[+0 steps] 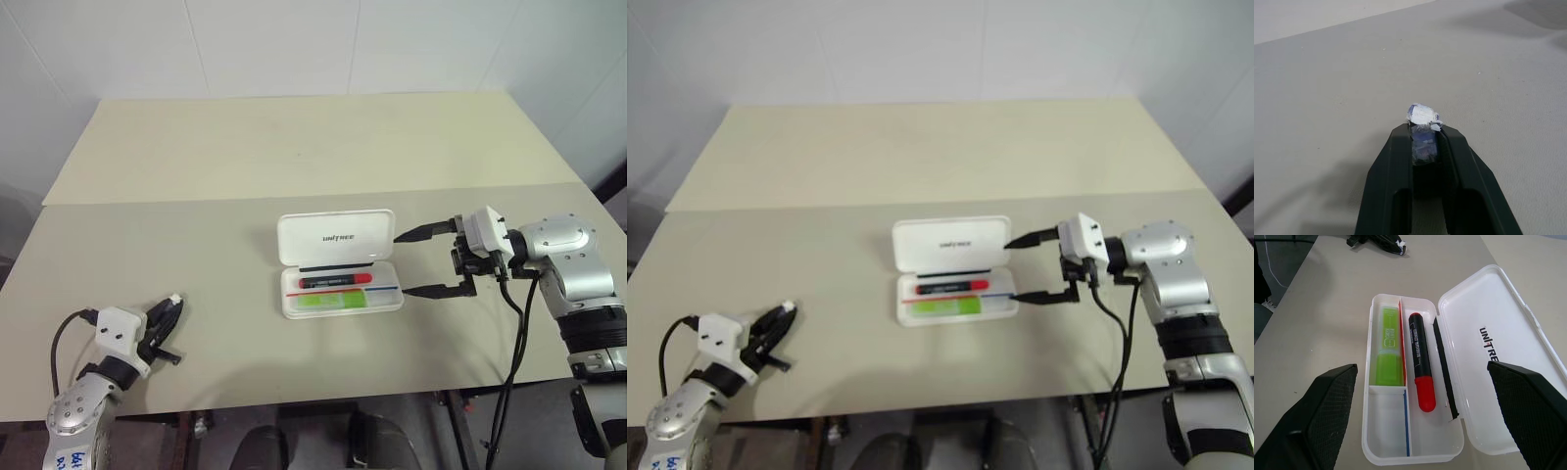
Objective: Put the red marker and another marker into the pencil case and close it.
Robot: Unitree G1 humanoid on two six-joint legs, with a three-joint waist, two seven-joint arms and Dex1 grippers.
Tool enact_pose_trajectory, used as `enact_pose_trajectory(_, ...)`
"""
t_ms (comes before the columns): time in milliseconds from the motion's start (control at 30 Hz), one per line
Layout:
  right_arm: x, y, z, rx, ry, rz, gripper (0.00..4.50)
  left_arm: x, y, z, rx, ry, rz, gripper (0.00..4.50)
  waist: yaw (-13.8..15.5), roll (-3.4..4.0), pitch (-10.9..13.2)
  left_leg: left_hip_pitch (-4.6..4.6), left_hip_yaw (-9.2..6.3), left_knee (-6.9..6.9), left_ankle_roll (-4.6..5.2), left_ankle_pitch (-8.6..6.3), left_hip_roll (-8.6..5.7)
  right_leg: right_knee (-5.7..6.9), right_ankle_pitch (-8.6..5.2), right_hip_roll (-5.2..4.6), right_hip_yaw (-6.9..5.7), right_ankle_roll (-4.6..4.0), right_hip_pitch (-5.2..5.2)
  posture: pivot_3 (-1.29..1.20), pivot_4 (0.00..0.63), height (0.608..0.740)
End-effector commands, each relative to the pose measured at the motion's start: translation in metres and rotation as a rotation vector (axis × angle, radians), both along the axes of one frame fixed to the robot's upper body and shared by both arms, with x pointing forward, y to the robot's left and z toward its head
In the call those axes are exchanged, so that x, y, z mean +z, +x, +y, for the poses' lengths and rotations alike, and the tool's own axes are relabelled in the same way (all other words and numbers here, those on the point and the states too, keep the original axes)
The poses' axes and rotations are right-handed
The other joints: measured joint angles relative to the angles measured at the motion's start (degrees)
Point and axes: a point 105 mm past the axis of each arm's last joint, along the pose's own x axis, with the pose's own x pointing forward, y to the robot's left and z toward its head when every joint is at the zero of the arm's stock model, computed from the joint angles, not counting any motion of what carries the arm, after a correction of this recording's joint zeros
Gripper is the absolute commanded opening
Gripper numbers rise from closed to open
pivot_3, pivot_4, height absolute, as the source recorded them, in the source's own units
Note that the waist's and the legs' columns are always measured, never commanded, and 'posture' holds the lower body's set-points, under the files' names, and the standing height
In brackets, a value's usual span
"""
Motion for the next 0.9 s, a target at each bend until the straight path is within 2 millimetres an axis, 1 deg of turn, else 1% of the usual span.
enact_pose_trajectory(33, 0.008, -0.005, -0.006, 0.034, -0.016, -0.023, 4.50, 0.010, 0.007, -0.011, -0.045, 0.001, -0.032, 0.38, 0.4, -0.01, 0.0, -0.01, 0.00, 0.01, 0.00, 0.00, 0.00, 0.00, 0.00, 0.00, 0.00, 0.00, 0.00, 0.00, 0.150, 0.740)
enact_pose_trajectory(100, 0.007, -0.003, -0.007, 0.021, -0.005, -0.019, 4.50, 0.023, 0.008, -0.021, -0.108, -0.009, -0.072, 0.38, 0.5, -0.09, 0.0, -0.03, 0.00, 0.01, 0.00, 0.00, 0.00, -0.01, 0.00, 0.01, -0.01, 0.00, -0.01, 0.00, 0.150, 0.740)
enact_pose_trajectory(200, 0.008, 0.002, -0.013, -0.013, 0.027, 0.005, 4.50, 0.056, 0.003, -0.042, -0.283, -0.011, -0.139, 0.38, 0.5, -0.27, -0.1, -0.12, 0.00, 0.01, 0.00, -0.05, 0.01, 0.00, 0.00, 0.04, -0.03, 0.00, -0.09, 0.00, 0.150, 0.740)
enact_pose_trajectory(267, 0.011, 0.005, -0.017, -0.030, 0.064, 0.020, 4.50, 0.069, -0.001, -0.052, -0.374, 0.006, -0.138, 0.38, 0.5, -0.22, -0.1, -0.13, 0.01, 0.01, -0.01, -0.07, 0.01, 0.00, 0.00, 0.05, -0.03, 0.00, -0.12, 0.00, 0.150, 0.740)
enact_pose_trajectory(333, 0.012, 0.007, -0.021, -0.045, 0.086, 0.031, 4.50, 0.078, -0.003, -0.061, -0.457, 0.029, -0.123, 0.38, 0.5, -0.15, 0.0, -0.14, 0.02, 0.00, -0.02, -0.07, -0.01, -0.01, 0.00, 0.05, -0.04, 0.00, -0.12, 0.00, 0.150, 0.740)
enact_pose_trajectory(433, 0.015, 0.008, -0.026, -0.063, 0.110, 0.052, 4.50, 0.088, -0.003, -0.069, -0.532, 0.058, -0.112, 0.38, 0.5, -0.12, 0.0, -0.13, 0.06, -0.02, -0.02, -0.07, -0.01, -0.04, 0.00, 0.10, -0.04, 0.00, -0.11, 0.00, 0.150, 0.740)
enact_pose_trajectory(533, 0.020, 0.006, -0.029, -0.081, 0.139, 0.060, 4.50, 0.099, 0.001, -0.079, -0.600, 0.082, -0.126, 0.38, 0.6, -0.09, 0.0, -0.15, 0.05, -0.02, -0.02, -0.07, 0.01, -0.07, 0.00, 0.16, -0.04, 0.00, -0.12, 0.00, 0.150, 0.740)
enact_pose_trajectory(633, 0.023, 0.000, -0.030, -0.095, 0.163, 0.074, 4.50, 0.109, 0.008, -0.100, -0.685, 0.094, -0.143, 0.38, 0.9, -0.09, 0.0, -0.14, 0.05, 0.00, -0.02, -0.07, 0.00, -0.07, 0.00, 0.16, -0.03, 0.00, -0.08, 0.00, 0.150, 0.740)
enact_pose_trajectory(767, 0.022, -0.014, -0.027, -0.087, 0.191, 0.092, 4.50, 0.114, 0.011, -0.126, -0.809, 0.091, -0.146, 0.38, 0.8, -0.09, 0.0, -0.12, 0.05, 0.01, -0.03, -0.07, 0.00, -0.05, 0.00, 0.16, -0.01, 0.01, -0.06, 0.00, 0.150, 0.740)
enact_pose_trajectory(900, 0.018, -0.028, -0.029, -0.069, 0.185, 0.090, 4.50, 0.116, 0.017, -0.144, -0.897, 0.090, -0.134, 0.38, 0.8, -0.08, 0.0, -0.12, 0.07, -0.01, -0.03, -0.07, 0.00, -0.07, 0.00, 0.20, -0.02, 0.01, -0.08, 0.00, 0.150, 0.740)
